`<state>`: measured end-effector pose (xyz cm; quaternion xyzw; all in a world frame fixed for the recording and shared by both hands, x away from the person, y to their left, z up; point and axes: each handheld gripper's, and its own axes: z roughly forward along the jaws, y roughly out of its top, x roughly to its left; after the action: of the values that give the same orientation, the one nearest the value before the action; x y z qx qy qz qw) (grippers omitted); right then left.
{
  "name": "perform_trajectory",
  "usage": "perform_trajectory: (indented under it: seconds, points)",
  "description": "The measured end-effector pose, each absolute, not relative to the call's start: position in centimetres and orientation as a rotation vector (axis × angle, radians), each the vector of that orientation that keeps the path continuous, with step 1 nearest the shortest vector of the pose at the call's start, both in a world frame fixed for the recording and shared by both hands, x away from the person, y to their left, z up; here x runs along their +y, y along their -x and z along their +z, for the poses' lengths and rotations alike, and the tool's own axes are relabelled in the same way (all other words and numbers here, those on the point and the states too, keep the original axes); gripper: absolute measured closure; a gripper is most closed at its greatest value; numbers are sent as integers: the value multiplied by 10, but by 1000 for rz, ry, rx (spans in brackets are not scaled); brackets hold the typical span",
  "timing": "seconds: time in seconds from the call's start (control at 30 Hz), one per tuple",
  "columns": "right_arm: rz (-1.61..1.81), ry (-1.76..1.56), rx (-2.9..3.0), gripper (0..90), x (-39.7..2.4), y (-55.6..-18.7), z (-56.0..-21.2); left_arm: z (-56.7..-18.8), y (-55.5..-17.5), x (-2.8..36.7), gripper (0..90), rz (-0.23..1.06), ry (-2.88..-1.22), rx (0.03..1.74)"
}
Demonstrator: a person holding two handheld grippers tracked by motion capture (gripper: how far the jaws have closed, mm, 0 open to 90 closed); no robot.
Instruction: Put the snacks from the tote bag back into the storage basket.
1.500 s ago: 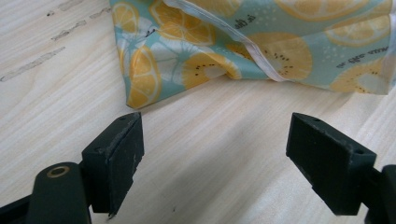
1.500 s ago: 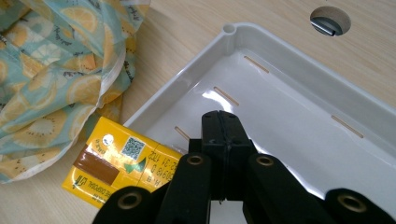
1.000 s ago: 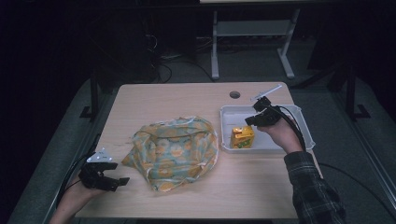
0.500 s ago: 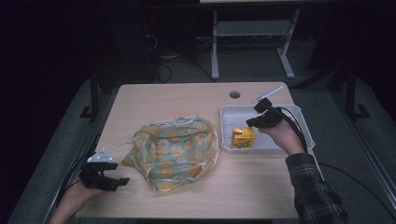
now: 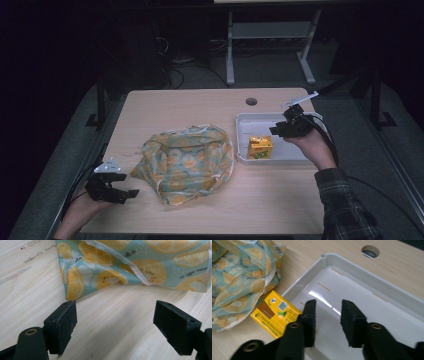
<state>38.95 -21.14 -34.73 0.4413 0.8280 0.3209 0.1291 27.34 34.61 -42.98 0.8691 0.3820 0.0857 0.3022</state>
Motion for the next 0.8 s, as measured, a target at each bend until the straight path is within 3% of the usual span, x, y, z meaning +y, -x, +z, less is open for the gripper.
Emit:
perform_trajectory:
  seconds: [0.4,0.8]
  points:
    - [917,-1259,2363,455,-233,-349,-357,-430,-273,346,185,219,-2303,1005]
    - [902,-1217,2383,358,-238,-305,-387,-432,-273,343,181,226,-2312,988]
